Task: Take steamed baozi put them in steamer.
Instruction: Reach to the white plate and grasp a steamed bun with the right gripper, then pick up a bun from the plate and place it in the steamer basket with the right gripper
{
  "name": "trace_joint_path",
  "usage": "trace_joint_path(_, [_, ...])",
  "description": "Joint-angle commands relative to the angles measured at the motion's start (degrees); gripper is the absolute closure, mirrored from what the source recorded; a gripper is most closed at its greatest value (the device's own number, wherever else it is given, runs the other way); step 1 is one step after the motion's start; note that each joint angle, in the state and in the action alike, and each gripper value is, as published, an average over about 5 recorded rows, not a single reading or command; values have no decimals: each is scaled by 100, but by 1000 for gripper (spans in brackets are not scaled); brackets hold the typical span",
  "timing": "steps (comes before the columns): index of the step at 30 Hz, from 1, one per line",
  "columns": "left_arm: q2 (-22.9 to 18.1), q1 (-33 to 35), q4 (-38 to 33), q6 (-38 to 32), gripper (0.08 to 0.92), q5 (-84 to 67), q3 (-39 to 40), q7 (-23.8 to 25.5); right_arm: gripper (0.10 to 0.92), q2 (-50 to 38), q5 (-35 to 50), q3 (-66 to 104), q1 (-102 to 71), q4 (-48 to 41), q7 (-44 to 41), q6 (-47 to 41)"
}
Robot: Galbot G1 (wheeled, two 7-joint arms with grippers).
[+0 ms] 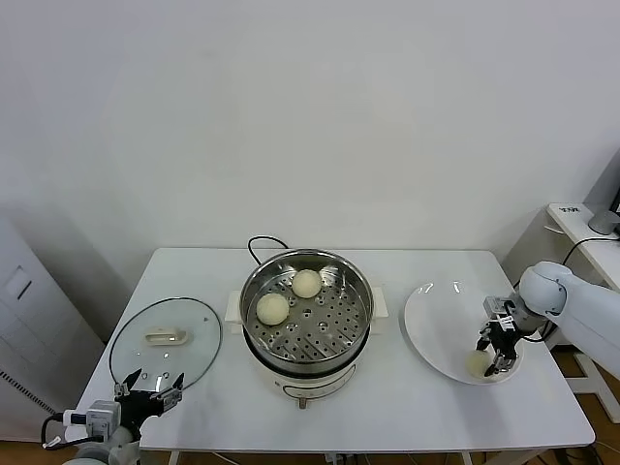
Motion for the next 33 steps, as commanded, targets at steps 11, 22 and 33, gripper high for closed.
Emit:
trace_joint_path(11, [-2,17,-64,41,177,64,9,1,532,-232,732,-1068,2443,884,-163,233])
trace_joint_path(22, [41,53,-74,16,177,65,12,2,527,1097,1107,-1049,3527,1133,112,1925])
trace_joint_path(33, [47,34,-50,5,177,76,51,3,525,2515,1050,-1115,3554,1080,185,3414])
